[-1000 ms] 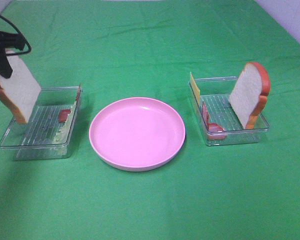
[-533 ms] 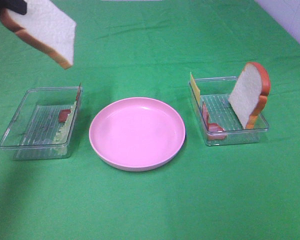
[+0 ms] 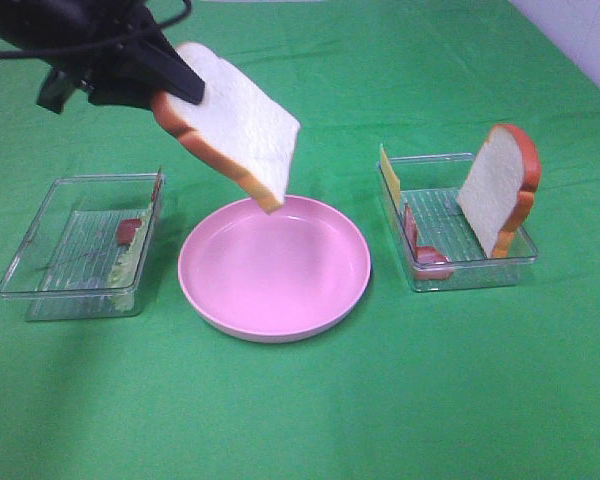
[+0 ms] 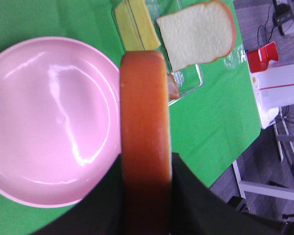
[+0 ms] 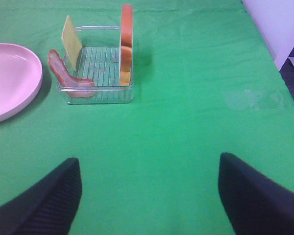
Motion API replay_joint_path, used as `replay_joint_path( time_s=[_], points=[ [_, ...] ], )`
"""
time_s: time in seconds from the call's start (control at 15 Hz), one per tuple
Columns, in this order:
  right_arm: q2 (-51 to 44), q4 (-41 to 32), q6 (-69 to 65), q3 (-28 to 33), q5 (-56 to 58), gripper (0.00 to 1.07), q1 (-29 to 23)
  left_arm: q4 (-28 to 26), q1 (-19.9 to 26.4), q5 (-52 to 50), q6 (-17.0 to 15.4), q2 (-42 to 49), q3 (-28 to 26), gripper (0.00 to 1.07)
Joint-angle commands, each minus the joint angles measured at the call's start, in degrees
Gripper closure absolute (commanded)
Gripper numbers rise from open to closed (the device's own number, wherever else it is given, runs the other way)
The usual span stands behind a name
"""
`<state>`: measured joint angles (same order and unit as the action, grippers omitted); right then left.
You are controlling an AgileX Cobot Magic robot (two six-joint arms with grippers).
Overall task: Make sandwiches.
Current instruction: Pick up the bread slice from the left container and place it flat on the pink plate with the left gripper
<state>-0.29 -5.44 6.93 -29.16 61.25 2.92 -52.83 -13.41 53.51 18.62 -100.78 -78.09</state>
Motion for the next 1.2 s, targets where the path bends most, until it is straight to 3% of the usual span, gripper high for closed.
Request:
replay_joint_path(
  time_s=[0.07, 0.47, 1.0, 1.07, 1.2],
  points=[
    [-0.69, 0.06, 0.46, 0.11, -0.52, 0.34, 0.23, 0.34, -2.98, -3.15, 0.57, -5.5, -0.17, 1.07],
    [-0.69, 0.06, 0.46, 0.11, -0.52, 0.34, 0.23, -3.21, -6.19, -5.61, 0.57, -15.93, -0.17, 1.07],
    [-0.69, 0.06, 0.46, 0.11, -0.52, 0.34, 0.23, -3.84, -6.42, -8.08, 1.66, -17.88, -0.17, 1.05],
    [-0.69, 0.06, 0.46, 0.11, -0.52, 0.34, 0.23, -3.84, -6.42, -7.91, 1.66, -17.88, -0.17, 0.96],
    [-0.69, 0.06, 0.46, 0.11, -0.52, 0.34, 0.23, -3.84, -6.42, -7.28, 1.55, -17.88, -0.17, 0.63]
  ],
)
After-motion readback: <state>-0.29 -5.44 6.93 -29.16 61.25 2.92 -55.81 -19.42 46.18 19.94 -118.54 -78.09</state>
